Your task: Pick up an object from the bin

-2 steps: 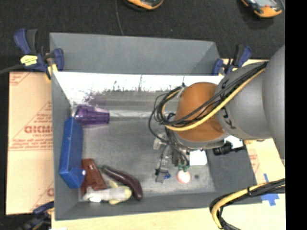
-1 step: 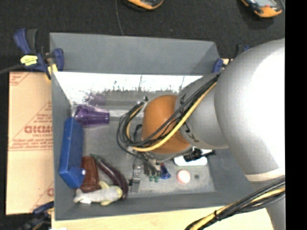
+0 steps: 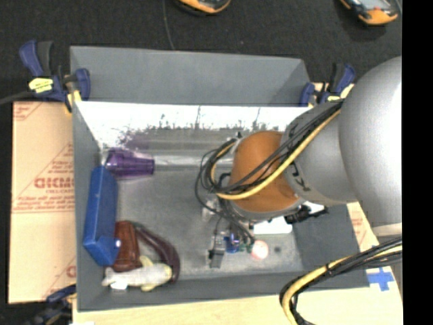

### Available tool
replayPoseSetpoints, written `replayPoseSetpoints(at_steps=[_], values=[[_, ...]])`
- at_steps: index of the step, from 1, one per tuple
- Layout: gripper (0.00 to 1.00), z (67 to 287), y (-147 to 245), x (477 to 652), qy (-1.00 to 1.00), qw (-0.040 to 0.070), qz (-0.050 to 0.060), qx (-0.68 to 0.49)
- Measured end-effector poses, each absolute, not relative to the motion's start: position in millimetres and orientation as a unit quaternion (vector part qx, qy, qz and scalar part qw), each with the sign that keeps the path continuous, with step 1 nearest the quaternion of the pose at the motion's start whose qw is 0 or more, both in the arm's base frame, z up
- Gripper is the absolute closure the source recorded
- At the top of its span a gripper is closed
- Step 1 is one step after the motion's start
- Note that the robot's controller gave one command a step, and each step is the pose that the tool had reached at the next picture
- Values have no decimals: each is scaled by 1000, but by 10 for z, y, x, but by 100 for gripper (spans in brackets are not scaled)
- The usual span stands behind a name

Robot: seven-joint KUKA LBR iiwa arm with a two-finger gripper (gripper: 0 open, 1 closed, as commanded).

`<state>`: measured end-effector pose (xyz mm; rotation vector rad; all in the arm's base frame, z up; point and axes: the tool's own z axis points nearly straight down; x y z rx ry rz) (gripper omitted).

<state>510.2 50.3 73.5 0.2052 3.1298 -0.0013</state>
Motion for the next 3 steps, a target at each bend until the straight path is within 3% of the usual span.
replayPoseSetpoints(at_steps=[1, 2, 3], values=[[0, 1437, 326, 5250, 1000, 2, 0, -9], [0, 1339, -37, 5317, 999, 3, -1, 43], [0, 1165, -294, 5201, 989, 5, 1, 151]])
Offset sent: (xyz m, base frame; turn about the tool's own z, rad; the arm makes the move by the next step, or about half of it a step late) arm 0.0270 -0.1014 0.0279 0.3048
